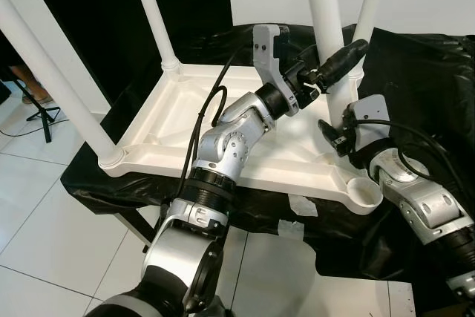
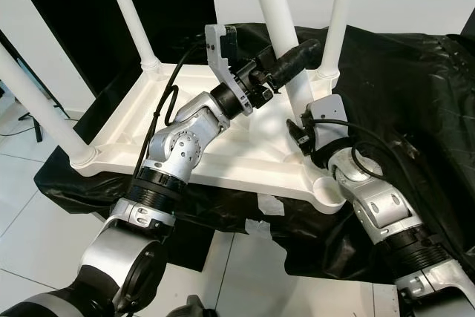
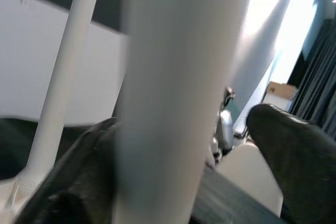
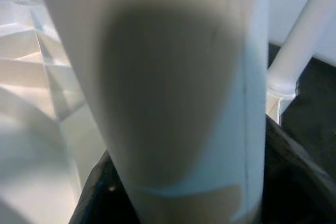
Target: Building children table
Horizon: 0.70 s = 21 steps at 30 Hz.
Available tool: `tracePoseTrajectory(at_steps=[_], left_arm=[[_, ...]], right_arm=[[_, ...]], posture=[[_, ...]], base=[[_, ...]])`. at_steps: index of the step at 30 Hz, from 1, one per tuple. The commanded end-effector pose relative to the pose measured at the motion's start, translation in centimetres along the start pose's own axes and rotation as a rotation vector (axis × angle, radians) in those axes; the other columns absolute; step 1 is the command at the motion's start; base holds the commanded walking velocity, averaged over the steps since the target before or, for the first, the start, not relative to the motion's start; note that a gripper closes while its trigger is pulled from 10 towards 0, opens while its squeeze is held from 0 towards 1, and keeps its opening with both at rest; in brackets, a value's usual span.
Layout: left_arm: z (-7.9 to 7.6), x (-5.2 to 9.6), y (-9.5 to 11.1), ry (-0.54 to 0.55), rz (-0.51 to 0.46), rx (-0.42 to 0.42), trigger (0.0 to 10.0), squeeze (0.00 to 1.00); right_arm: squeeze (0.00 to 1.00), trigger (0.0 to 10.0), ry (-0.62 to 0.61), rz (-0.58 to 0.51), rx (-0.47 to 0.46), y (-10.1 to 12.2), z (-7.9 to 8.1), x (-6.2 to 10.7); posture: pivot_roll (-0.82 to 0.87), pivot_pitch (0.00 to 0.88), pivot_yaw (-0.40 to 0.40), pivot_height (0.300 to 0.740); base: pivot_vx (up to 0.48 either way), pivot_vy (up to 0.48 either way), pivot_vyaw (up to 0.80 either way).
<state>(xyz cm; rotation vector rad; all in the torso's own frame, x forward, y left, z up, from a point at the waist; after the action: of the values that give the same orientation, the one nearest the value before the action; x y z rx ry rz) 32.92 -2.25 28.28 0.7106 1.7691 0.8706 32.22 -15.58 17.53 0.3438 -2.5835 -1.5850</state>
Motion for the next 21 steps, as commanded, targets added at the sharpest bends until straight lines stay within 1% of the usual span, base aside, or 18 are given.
tracePoseTrajectory(at_steps=[1,2,3,5,6,8,9,10,11,12,13,14,15,16,18,19,20,21], left_arm=[[-2.5,-1.6,-1.1,-0.076,-0.084,0.112,10.0,0.1],[-2.7,-1.9,-0.6,-0.073,-0.108,0.116,10.0,0.0],[-2.9,-2.1,-0.3,-0.071,-0.125,0.122,10.0,0.0],[-2.9,-2.1,-0.3,-0.071,-0.125,0.122,10.0,0.0],[-3.0,-2.2,-0.1,-0.071,-0.134,0.126,10.0,0.0],[-3.5,-2.4,1.4,-0.091,-0.234,0.237,10.0,0.0],[-3.5,-2.4,1.4,-0.091,-0.234,0.237,10.0,0.0],[-3.4,-2.3,2.0,-0.086,-0.266,0.269,10.0,0.0],[-3.4,-2.3,2.0,-0.086,-0.266,0.269,10.0,0.0],[-3.3,-2.2,2.3,-0.078,-0.281,0.279,10.0,0.0],[-3.3,-2.2,2.3,-0.078,-0.281,0.279,10.0,0.0],[-3.1,-2.1,2.4,-0.067,-0.281,0.275,10.0,0.0],[-3.1,-2.1,2.4,-0.067,-0.281,0.275,10.0,0.0],[-3.0,-1.9,2.5,-0.066,-0.288,0.284,9.4,0.0],[-3.0,-1.9,2.5,-0.066,-0.288,0.284,9.4,0.0],[-2.9,-1.6,2.6,-0.069,-0.298,0.292,4.9,0.0],[-2.9,-1.6,2.6,-0.069,-0.298,0.292,4.9,0.0],[-2.9,-1.3,2.5,-0.074,-0.308,0.306,0.0,0.0]], right_arm=[[0.0,0.0,-0.066,-0.048,0.092,0.8,0.7,0.3],[0.0,0.0,-0.149,-0.058,0.185,0.8,0.8,0.6],[0.0,0.0,-0.2,-0.066,0.244,0.8,0.8,0.8],[0.0,0.0,-0.2,-0.066,0.244,0.8,0.8,0.8],[0.0,0.0,-0.225,-0.069,0.275,0.7,0.8,0.9],[0.0,0.0,-0.322,-0.095,0.438,-0.5,0.6,1.7],[0.0,0.0,-0.322,-0.095,0.438,-0.5,0.6,1.7],[0.0,0.0,-0.375,-0.098,0.506,-1.2,0.1,2.3],[0.0,0.0,-0.375,-0.098,0.506,-1.2,0.1,2.3],[0.0,0.0,-0.422,-0.107,0.574,-1.7,-0.3,2.9],[0.0,0.0,-0.422,-0.107,0.574,-1.7,-0.3,2.9],[0.0,0.0,-0.457,-0.108,0.623,-2.1,-0.6,3.4],[0.0,0.0,-0.457,-0.108,0.623,-2.1,-0.6,3.4],[0.0,0.0,-0.469,-0.127,0.677,-2.1,-0.5,3.7],[0.0,0.0,-0.469,-0.127,0.677,-2.1,-0.5,3.7],[0.0,0.0,-0.493,-0.136,0.691,-2.1,-0.3,3.9],[0.0,0.0,-0.493,-0.136,0.691,-2.1,-0.3,3.9],[0.0,0.0,-0.512,-0.144,0.69,-1.9,-0.1,3.9]], posture=[[-0.01,0.0,0.068,0.74],[-0.01,0.0,0.069,0.74],[-0.02,0.0,0.073,0.74],[-0.02,0.0,0.073,0.74],[-0.02,0.0,0.073,0.74],[-0.02,0.0,0.086,0.74],[-0.02,0.0,0.086,0.74],[-0.02,0.0,0.091,0.74],[-0.02,0.0,0.091,0.74],[-0.02,0.0,0.09,0.74],[-0.02,0.0,0.09,0.74],[-0.02,0.0,0.091,0.74],[-0.02,0.0,0.091,0.74],[-0.01,0.0,0.092,0.74],[-0.01,0.0,0.092,0.74],[-0.01,0.0,0.094,0.74],[-0.01,0.0,0.094,0.74],[-0.01,0.0,0.094,0.74]], base=[[0.0,0.0,0.0],[0.0,0.0,0.0],[0.0,0.0,0.0],[0.0,0.0,0.0],[0.0,0.0,0.0],[0.0,0.0,0.0],[0.0,0.0,0.0],[0.0,0.0,0.0],[0.0,0.0,0.0],[0.0,0.0,0.0],[0.0,0.0,0.0],[0.0,0.0,0.0],[0.0,0.0,0.0],[0.0,0.0,0.0],[0.0,0.0,0.0],[0.0,0.0,0.0],[0.0,0.0,0.0],[0.0,0.0,0.0]])
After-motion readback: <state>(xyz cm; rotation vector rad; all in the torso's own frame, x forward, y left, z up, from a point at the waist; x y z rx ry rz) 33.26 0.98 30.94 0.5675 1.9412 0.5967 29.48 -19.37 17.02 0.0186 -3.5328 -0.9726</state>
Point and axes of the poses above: a point about 5 cm out from each wrist's last joint towards the gripper, its own x axis pointing back from the gripper into the wrist, its own y axis along the axis of the wrist's last joint, z = x × y, the point moved 1 cm from there along -x, pointing out of the wrist towards the gripper, and after that the axes turned 1 degree about x, right-handed, at the moved point
